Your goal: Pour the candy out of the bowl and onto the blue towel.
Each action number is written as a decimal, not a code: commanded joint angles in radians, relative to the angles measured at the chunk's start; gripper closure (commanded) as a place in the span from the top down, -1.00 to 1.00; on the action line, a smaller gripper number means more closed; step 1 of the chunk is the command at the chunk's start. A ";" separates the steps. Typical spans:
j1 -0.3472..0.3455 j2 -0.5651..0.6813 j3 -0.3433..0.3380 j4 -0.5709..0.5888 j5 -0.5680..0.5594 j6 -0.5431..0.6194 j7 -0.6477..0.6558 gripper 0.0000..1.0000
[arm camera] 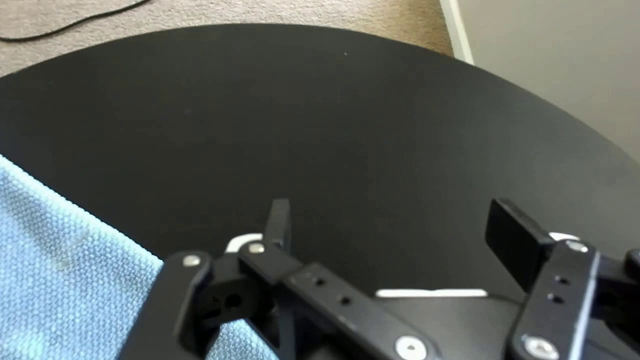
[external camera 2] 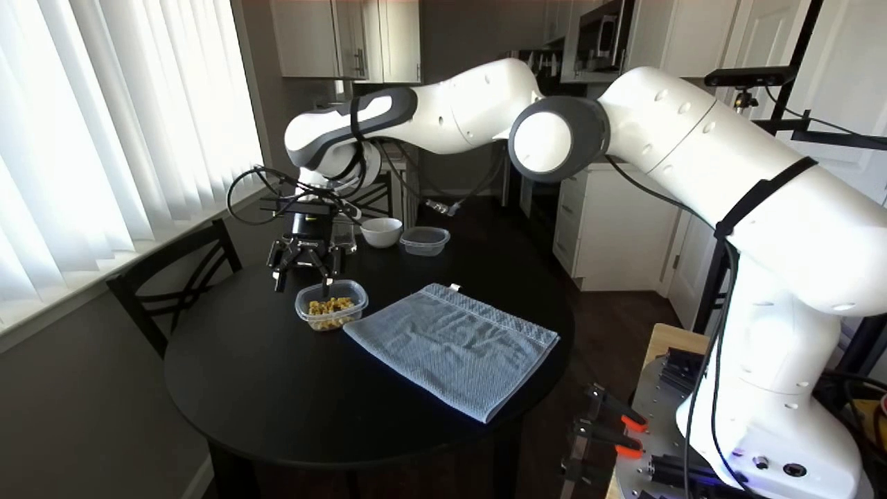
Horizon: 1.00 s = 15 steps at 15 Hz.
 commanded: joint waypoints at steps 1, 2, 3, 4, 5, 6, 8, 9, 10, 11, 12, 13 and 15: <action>-0.034 0.135 0.033 0.166 0.028 0.035 0.166 1.00; -0.036 0.161 0.037 0.189 0.025 0.058 0.212 1.00; -0.037 0.186 0.042 0.212 0.023 0.079 0.258 1.00; -0.037 0.212 0.046 0.234 0.017 0.107 0.304 1.00; -0.037 0.235 0.050 0.254 0.014 0.136 0.349 1.00; -0.039 0.259 0.053 0.275 0.009 0.167 0.390 1.00; -0.044 0.299 0.060 0.310 0.005 0.223 0.474 1.00; -0.047 0.315 0.063 0.326 0.002 0.249 0.516 1.00; -0.050 0.329 0.065 0.340 0.000 0.275 0.557 1.00; -0.043 0.328 0.036 0.333 0.032 0.304 0.587 1.00; -0.047 0.332 0.034 0.338 0.032 0.330 0.628 1.00; -0.048 0.334 0.032 0.341 0.032 0.356 0.668 1.00; -0.050 0.325 0.027 0.337 0.032 0.396 0.762 1.00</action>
